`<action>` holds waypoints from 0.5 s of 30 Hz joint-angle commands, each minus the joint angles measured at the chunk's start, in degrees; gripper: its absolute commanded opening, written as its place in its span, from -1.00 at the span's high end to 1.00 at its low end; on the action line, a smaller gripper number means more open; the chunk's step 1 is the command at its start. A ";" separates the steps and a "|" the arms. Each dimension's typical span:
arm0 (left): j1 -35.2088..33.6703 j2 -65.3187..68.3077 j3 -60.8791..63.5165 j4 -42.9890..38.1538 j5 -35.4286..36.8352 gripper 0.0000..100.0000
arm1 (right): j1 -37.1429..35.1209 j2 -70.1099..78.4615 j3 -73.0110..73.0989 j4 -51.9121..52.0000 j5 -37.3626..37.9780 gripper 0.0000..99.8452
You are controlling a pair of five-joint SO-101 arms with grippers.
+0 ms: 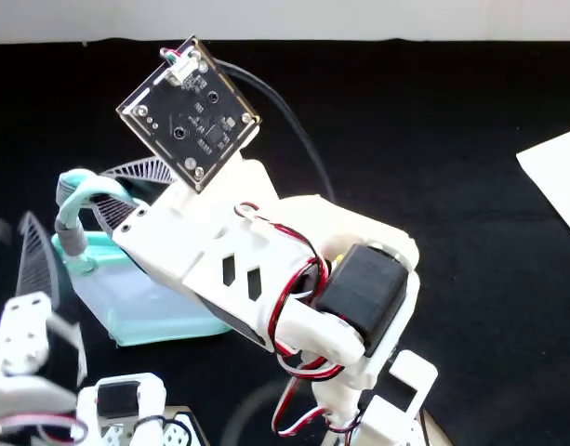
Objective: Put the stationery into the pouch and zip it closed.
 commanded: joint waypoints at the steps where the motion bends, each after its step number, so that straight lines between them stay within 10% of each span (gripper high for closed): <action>1: -2.95 7.78 -5.05 1.32 0.09 0.74 | -0.13 -0.66 -1.63 0.66 -0.53 0.99; 15: -9.45 29.23 -31.96 24.44 -17.23 0.69 | -0.04 -0.57 -1.63 0.66 -0.44 0.99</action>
